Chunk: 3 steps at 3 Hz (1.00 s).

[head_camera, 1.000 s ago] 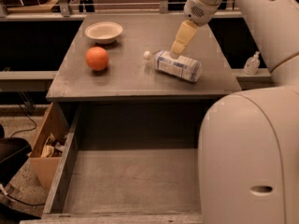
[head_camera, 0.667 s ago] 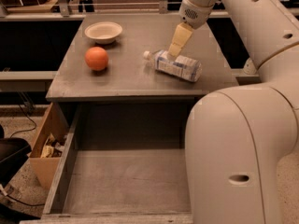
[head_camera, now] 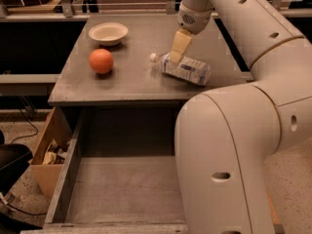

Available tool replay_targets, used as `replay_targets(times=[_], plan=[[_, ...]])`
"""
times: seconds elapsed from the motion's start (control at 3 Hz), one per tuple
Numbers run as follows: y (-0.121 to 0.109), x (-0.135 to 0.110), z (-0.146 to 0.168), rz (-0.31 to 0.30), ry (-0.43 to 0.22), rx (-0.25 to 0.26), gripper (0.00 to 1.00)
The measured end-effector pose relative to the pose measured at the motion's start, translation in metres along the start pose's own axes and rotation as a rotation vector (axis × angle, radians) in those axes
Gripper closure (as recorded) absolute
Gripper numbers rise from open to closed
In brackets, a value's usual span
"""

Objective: Place blue plastic bottle upright

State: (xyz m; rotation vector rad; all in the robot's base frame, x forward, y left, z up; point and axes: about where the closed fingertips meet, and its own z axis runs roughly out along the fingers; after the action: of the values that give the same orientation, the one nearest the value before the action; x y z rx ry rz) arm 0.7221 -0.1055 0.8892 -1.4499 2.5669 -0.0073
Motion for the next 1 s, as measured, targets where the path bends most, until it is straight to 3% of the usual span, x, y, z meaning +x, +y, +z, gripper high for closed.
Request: replay_targets(times=[1.0], plan=[[0.025, 0.001, 0.031, 0.06, 0.102, -0.063, 0.0]])
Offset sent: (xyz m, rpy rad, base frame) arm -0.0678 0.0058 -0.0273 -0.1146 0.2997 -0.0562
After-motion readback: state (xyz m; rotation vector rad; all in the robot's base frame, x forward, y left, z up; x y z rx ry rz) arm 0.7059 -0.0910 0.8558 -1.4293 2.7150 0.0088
